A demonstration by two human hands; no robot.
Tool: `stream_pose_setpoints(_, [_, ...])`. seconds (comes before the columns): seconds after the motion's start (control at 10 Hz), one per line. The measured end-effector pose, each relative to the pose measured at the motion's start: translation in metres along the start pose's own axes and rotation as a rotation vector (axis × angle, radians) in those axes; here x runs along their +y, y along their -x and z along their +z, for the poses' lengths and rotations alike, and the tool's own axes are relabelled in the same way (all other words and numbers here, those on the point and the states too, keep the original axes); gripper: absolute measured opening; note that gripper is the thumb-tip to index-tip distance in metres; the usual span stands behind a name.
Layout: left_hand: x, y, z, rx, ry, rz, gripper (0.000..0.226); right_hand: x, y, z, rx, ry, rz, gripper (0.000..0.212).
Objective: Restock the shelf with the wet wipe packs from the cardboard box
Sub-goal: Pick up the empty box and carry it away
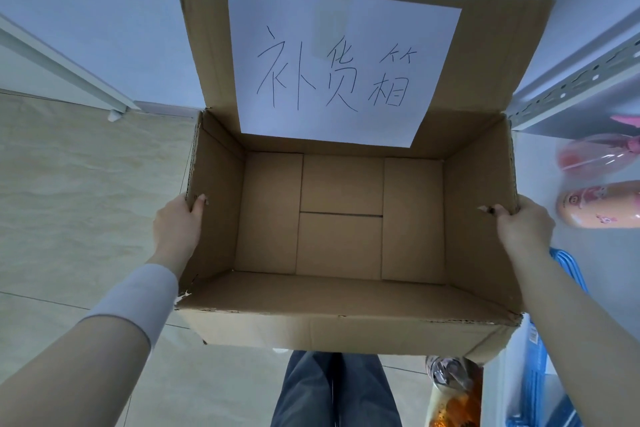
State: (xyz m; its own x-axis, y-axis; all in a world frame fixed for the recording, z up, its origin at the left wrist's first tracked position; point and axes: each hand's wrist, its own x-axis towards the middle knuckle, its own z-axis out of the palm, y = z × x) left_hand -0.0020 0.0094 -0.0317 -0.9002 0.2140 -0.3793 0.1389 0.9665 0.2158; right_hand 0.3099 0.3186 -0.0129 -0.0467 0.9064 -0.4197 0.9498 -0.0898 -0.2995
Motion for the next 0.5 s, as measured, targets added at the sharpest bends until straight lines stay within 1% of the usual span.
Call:
stream_pose_setpoints(0.2, [-0.002, -0.005, 0.002, -0.014, 0.017, -0.026, 0.035, -0.003, -0.001, 0.0, -0.003, 0.008, 0.021, 0.033])
stream_pose_setpoints(0.3, [0.001, -0.001, 0.0, -0.068, 0.079, -0.076, 0.036, -0.002, 0.004, -0.001, -0.06, 0.027, 0.023, 0.041])
stream_pose_setpoints(0.4, [0.007, 0.009, -0.008, -0.065, 0.167, -0.057, 0.053, -0.002, 0.012, -0.01, -0.027, 0.028, -0.024, 0.053])
stream_pose_setpoints(0.5, [0.029, 0.023, -0.026, 0.058, 0.066, 0.104, 0.06, -0.014, 0.024, -0.02, 0.108, 0.089, -0.167, 0.05])
